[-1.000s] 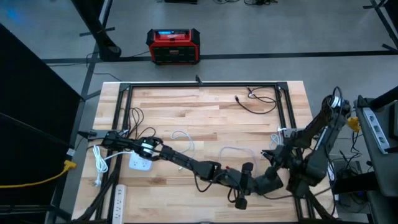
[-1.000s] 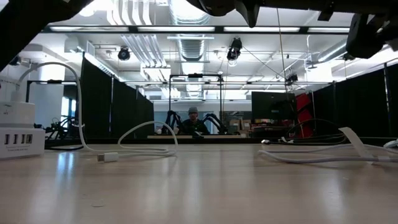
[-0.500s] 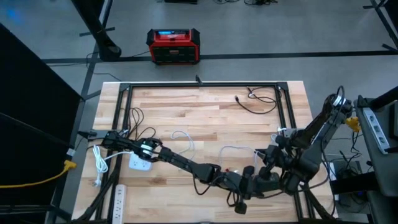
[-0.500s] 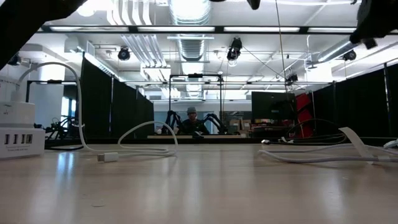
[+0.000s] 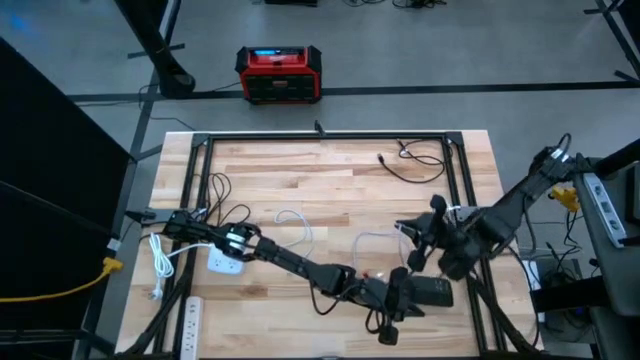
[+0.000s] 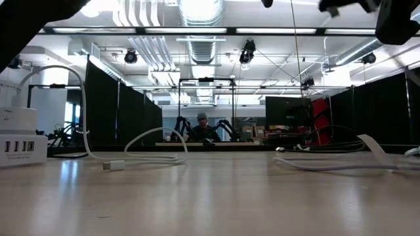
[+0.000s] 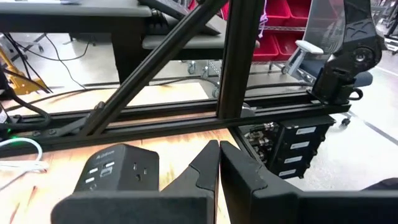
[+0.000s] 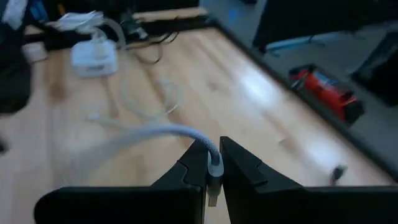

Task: Insert USB
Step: Insert the purple charger cable into the black outlet extension

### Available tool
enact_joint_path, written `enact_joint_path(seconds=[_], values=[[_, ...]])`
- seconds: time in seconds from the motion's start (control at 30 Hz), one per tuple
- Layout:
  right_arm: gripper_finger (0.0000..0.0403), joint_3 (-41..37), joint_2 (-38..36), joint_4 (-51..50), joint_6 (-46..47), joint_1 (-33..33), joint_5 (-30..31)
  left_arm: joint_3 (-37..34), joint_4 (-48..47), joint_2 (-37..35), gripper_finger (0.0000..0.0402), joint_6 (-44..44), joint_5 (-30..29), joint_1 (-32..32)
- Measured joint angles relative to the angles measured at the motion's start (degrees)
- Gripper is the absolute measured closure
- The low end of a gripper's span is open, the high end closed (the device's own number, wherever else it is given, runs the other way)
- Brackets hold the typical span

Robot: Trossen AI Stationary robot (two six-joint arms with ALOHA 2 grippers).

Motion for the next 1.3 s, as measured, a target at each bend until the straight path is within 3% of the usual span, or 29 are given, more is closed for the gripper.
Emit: enact_joint_path(seconds=[0.37,0.63,0.97,1.03,1.17,1.3], values=[[0.0386,15.4,-1.1,-2.1,-21.8,-12.4,0.5,0.0,-0.8,0.0,0.0402,-1.0,-1.5,-0.5],[0.0386,21.1,-1.1,-16.8,-13.6,-11.5,0.4,0.0,-4.9,0.0,0.0402,-3.2,-1.5,-1.2],[0.0386,20.4,1.7,-17.8,-12.8,-11.0,-2.9,0.0,-11.5,0.0,0.0402,-4.5,-7.1,0.3],[0.0386,20.4,2.2,-17.9,-13.0,-11.0,-3.1,-0.1,-11.3,0.2,0.0402,-3.7,-4.9,1.2],[0.0386,20.4,2.5,-17.9,-13.0,-11.0,-3.1,-0.1,-7.6,3.4,0.0402,-3.8,4.8,2.9],[0.0386,20.4,2.7,-17.9,-13.0,-11.0,-3.1,-0.1,-8.6,6.2,0.0402,-4.5,1.6,3.4]])
